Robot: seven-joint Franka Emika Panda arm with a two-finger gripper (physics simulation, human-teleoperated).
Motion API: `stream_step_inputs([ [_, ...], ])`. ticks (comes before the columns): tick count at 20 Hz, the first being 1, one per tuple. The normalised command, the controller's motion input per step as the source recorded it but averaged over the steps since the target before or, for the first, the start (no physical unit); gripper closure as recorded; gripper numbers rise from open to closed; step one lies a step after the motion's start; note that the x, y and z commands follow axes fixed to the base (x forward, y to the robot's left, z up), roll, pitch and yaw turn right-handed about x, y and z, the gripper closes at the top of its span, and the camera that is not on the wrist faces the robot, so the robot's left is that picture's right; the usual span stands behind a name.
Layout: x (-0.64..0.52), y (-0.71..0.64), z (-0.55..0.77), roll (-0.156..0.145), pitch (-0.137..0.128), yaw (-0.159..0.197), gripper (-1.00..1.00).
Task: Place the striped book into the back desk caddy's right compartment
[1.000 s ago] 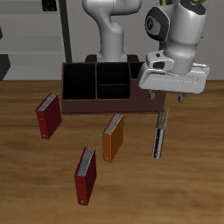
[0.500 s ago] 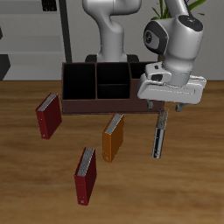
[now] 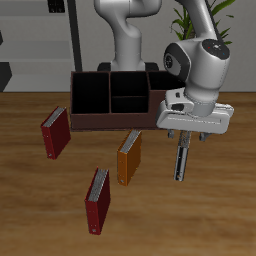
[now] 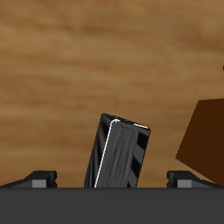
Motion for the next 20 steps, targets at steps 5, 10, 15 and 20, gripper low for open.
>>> stream_step_inputs([
  [5,0.03,0.02,-0.19,0.006,0.043,-0.043,1.0],
  [10,0.05,-0.09,-0.08,0.002,0.024,-0.029,1.0],
  [15,0.02,-0.07,0.16,0.004,-0.01,-0.003,1.0],
  [20,-0.05,0.02,0.32,-0.002,-0.027,0.009,1.0],
])
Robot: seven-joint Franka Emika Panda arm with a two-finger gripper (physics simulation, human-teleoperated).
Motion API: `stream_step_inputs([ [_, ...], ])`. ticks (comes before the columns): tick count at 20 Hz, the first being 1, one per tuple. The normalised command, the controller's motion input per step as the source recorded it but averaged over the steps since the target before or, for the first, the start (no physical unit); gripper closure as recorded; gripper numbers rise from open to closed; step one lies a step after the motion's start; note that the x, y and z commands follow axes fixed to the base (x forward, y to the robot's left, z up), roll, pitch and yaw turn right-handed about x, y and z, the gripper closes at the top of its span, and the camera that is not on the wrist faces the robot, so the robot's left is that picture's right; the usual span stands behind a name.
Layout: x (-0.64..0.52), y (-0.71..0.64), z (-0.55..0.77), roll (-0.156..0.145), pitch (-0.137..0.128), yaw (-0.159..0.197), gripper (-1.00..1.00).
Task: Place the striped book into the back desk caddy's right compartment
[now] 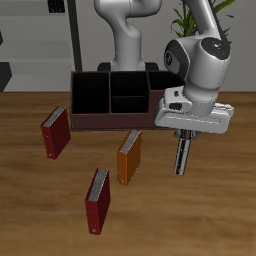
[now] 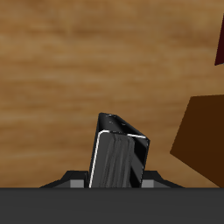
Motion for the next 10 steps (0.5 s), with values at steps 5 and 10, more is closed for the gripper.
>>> stream_step_inputs([
  [5,-0.21,-0.03,0.65,-0.007,-0.047,0.029,1.0],
  [10,-0.3,-0.1,0.6,-0.027,-0.025,0.036,1.0],
])
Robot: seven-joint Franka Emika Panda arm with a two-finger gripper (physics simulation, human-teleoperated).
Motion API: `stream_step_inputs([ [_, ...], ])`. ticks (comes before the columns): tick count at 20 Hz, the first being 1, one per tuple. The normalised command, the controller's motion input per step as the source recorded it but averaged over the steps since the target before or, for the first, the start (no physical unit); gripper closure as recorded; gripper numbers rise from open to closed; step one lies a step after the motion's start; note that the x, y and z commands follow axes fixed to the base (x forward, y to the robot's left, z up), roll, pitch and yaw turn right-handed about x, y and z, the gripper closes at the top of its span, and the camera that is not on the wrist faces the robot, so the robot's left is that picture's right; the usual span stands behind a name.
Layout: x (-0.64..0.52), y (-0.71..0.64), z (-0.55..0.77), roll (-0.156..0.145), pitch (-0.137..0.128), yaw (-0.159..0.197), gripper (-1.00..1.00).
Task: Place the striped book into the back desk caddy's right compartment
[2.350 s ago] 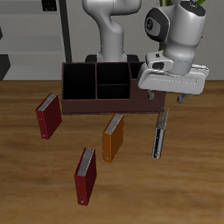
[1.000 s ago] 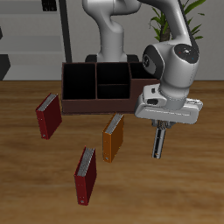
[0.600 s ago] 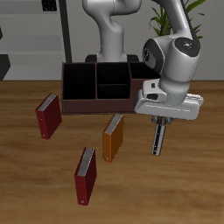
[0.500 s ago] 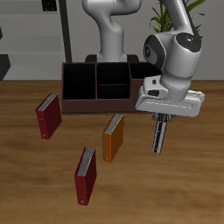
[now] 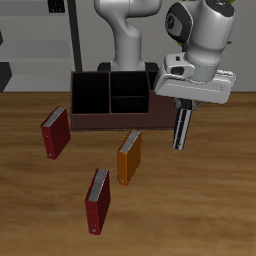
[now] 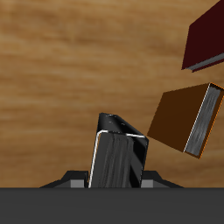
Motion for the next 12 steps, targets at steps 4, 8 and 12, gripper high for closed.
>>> stream_step_inputs([
  [4,-0.51,-0.16,0.69,-0.007,-0.049,0.025,1.0],
  [8,-0.55,-0.12,0.63,-0.005,-0.056,0.039,1.0],
  [12,-0.44,-0.05,0.44,0.01,-0.04,0.045,1.0],
])
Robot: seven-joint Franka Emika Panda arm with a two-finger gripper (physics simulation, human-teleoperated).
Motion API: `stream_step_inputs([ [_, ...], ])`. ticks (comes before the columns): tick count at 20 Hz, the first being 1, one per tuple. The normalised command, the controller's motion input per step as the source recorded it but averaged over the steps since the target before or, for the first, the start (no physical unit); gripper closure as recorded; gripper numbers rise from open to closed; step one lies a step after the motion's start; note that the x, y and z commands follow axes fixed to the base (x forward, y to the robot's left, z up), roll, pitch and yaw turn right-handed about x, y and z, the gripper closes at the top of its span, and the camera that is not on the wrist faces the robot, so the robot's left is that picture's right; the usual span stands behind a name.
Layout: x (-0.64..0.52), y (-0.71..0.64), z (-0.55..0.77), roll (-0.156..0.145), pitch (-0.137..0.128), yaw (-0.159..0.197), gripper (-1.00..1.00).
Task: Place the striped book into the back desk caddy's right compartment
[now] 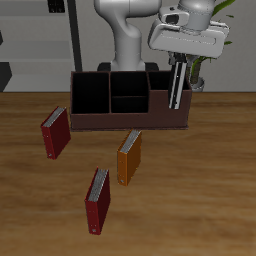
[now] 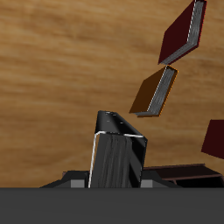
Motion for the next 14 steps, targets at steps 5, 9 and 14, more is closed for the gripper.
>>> stream_step_inputs([
  [5,-0.55,-0.09,0.39,0.002,-0.008,0.058,1.0],
  [9,-0.55,-0.01,0.3,0.018,-0.024,0.07,1.0],
  [14,-0.58,0.04,0.21,0.013,-0.029,0.043,1.0],
])
